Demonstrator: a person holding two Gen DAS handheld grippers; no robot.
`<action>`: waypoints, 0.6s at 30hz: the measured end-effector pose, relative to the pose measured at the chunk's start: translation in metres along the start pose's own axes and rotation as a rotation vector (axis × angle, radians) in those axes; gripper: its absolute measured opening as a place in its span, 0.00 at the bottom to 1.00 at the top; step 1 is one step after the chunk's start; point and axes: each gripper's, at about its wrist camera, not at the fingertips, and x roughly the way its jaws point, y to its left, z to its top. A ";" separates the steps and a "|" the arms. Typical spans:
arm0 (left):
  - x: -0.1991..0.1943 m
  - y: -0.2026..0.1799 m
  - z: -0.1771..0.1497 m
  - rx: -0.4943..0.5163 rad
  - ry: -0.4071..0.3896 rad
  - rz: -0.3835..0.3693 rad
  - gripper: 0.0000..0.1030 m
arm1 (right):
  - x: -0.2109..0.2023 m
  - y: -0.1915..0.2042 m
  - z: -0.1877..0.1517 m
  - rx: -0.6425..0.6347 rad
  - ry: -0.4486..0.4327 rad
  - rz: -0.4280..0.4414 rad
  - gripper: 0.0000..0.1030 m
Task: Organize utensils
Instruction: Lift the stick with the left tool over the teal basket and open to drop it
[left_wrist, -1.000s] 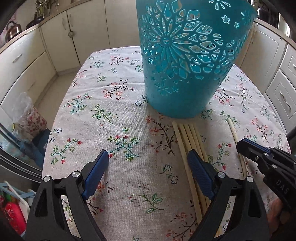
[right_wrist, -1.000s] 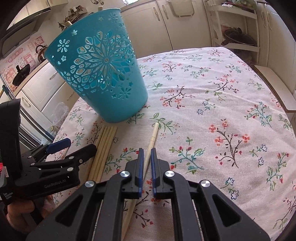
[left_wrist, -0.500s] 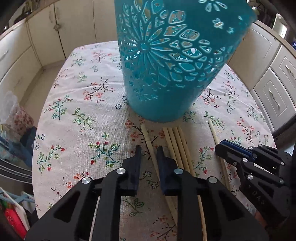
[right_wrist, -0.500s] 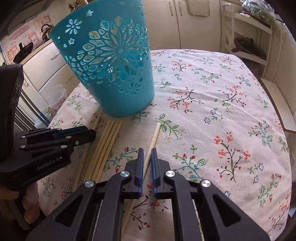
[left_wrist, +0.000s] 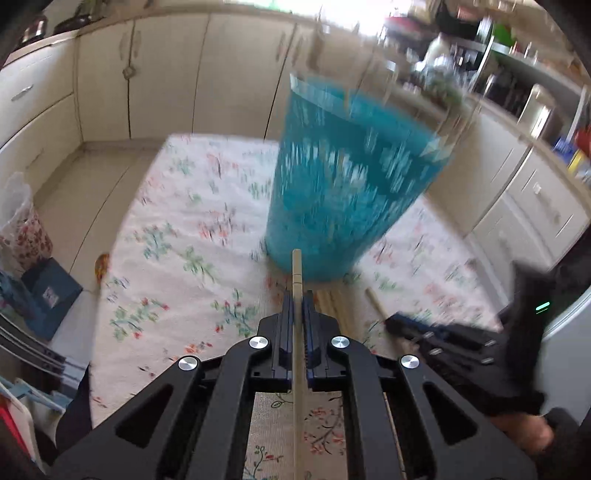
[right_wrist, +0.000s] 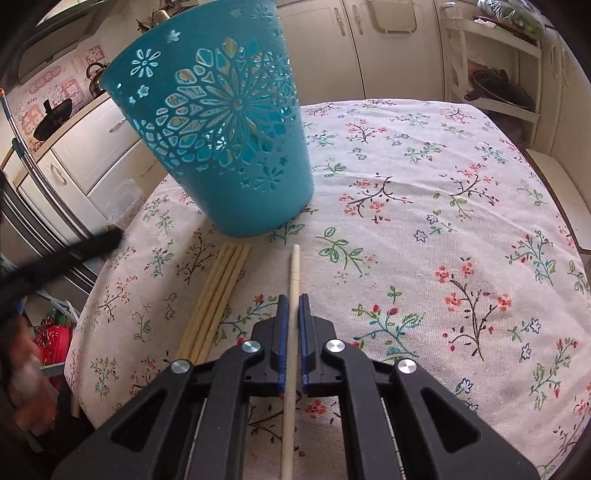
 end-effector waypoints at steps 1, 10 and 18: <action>-0.017 0.003 0.006 -0.011 -0.050 -0.025 0.05 | 0.000 0.000 0.000 0.001 -0.001 0.000 0.05; -0.104 -0.021 0.094 -0.006 -0.433 -0.149 0.05 | 0.001 -0.001 0.000 0.008 -0.004 0.007 0.05; -0.076 -0.047 0.151 -0.037 -0.589 -0.096 0.05 | 0.000 -0.011 0.001 0.053 -0.003 0.056 0.05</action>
